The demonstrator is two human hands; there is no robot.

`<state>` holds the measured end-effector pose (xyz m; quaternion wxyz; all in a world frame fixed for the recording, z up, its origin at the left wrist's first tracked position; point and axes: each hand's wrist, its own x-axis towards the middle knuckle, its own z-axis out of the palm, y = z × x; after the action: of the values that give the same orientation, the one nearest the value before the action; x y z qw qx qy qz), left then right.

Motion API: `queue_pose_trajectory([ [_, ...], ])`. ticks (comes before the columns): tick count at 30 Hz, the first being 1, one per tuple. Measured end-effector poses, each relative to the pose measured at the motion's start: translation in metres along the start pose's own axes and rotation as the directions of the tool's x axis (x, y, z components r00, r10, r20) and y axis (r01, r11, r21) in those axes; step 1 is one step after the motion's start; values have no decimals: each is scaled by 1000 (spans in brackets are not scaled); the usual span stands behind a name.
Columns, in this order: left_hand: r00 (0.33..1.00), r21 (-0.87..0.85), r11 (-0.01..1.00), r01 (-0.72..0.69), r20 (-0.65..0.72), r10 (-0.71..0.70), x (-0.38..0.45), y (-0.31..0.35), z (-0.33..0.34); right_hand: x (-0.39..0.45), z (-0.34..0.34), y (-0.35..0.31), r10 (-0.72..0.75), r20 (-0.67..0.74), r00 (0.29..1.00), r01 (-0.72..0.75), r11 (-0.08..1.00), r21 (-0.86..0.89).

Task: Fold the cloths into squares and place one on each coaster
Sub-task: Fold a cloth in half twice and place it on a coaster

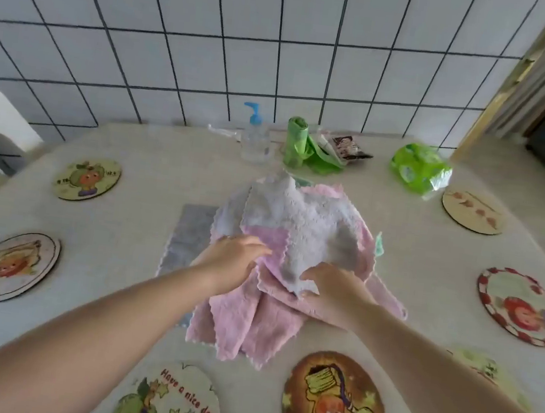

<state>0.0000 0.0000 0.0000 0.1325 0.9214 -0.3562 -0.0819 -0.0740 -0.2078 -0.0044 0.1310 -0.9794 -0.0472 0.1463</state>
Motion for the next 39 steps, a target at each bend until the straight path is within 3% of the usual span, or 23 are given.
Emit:
queue_pose_trajectory([
  [2,998,122,992,-31,61,24,18,9,6,7,0,8,-33,20,999,32,999,21],
  [5,973,325,919,-225,116,198,35,9,13,16,3,9,-125,51,991,125,992,8],
  [12,941,390,859,-332,77,329,56,1,-8,49,14,13,-232,-129,964,245,966,88],
  [19,972,413,890,-193,-45,232,61,-34,-50,77,-29,33,-226,-198,954,253,959,124],
  [22,985,416,904,-97,-87,146,53,-48,-76,78,-68,36,-191,-210,959,221,966,132],
  [24,982,321,947,27,-184,34,44,-50,-93,76,-93,32,-199,-260,945,245,956,160],
  [28,912,64,969,240,-356,-203,17,-60,-121,70,-132,13,-228,-366,902,288,950,120],
  [32,826,-115,969,217,-507,-245,-18,-87,-146,74,-156,-19,-264,-481,836,339,938,75],
  [36,682,-210,943,258,-652,-332,-69,-107,-178,78,-168,-73,-161,-554,817,364,889,278],
  [39,645,-215,918,332,-658,-388,-116,-137,-197,87,-164,-120,-106,-582,806,380,847,372],
])
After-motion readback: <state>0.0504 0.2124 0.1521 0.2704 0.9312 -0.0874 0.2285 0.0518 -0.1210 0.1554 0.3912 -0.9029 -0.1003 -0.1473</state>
